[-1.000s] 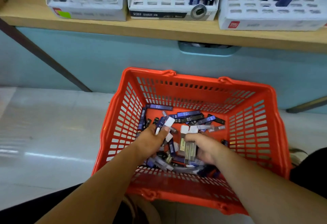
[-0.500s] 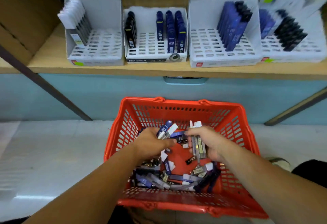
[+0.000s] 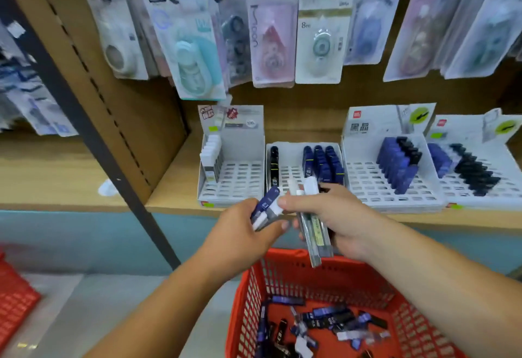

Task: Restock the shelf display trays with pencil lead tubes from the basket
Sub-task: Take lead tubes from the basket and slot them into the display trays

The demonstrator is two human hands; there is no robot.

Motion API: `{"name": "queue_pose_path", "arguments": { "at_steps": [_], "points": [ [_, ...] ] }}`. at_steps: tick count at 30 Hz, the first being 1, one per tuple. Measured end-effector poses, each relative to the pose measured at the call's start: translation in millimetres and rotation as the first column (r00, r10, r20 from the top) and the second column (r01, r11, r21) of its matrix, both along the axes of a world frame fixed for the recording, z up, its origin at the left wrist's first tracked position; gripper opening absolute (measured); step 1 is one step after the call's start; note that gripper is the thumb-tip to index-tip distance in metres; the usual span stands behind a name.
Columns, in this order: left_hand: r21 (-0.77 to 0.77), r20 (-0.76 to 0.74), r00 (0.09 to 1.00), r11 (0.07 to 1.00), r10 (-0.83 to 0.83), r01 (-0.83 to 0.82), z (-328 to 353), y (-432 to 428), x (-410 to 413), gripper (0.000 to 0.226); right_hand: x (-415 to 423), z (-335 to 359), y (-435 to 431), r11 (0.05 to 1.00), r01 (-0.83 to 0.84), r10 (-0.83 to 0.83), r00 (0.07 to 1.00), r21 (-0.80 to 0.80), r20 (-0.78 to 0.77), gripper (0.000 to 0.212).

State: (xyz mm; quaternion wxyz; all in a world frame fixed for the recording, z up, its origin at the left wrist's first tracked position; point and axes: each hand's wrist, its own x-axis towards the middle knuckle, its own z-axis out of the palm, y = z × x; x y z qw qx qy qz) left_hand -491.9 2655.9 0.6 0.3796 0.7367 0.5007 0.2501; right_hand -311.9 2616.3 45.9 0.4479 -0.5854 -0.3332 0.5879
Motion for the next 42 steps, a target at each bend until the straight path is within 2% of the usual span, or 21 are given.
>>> {"name": "queue_pose_path", "arguments": {
  "at_steps": [4,8,13,17,21,25,30,36,39,42],
  "points": [
    [0.004,0.017,1.0,1.0,0.006,-0.007,3,14,-11,0.033,-16,4,27,0.999,0.038,-0.037,0.993,-0.003,0.111,0.019],
    [-0.085,0.136,0.991,0.996,-0.011,0.023,17,36,-30,0.029,-24,12,58,0.993,0.024,-0.058,0.954,0.117,0.295,0.013],
    [-0.183,0.25,0.935,0.961,0.251,-0.209,12,64,-53,0.02,-44,22,104,0.964,-0.027,-0.085,0.91,0.263,0.405,0.009],
    [-0.208,0.238,0.886,0.912,0.399,-0.355,-2,86,-77,0.018,-61,23,138,0.932,-0.101,-0.114,0.831,0.349,0.545,0.009],
    [-0.265,0.206,0.864,0.876,0.46,-0.403,-18,98,-91,0.025,-80,13,161,0.897,-0.244,-0.086,0.722,0.369,0.687,0.015],
    [-0.43,0.268,0.842,0.84,0.469,-0.331,-17,99,-94,0.023,-91,-4,173,0.862,-0.318,-0.116,0.635,0.395,0.764,0.018],
    [-0.389,0.3,0.859,0.875,0.416,-0.288,-16,95,-100,0.026,-88,-13,171,0.833,-0.347,-0.143,0.617,0.431,0.774,0.014],
    [-0.524,0.485,0.719,0.824,0.498,-0.217,-8,93,-100,0.031,-89,-12,168,0.797,-0.487,-0.087,0.492,0.357,0.866,0.012],
    [-0.531,0.482,0.705,0.813,0.52,-0.237,-4,94,-98,0.033,-93,-14,167,0.807,-0.469,-0.105,0.483,0.358,0.869,0.012],
    [-0.563,0.484,0.671,0.787,0.562,-0.253,-1,96,-95,0.032,-99,-16,164,0.752,-0.561,-0.082,0.443,0.347,0.893,0.014]
  ]
}}
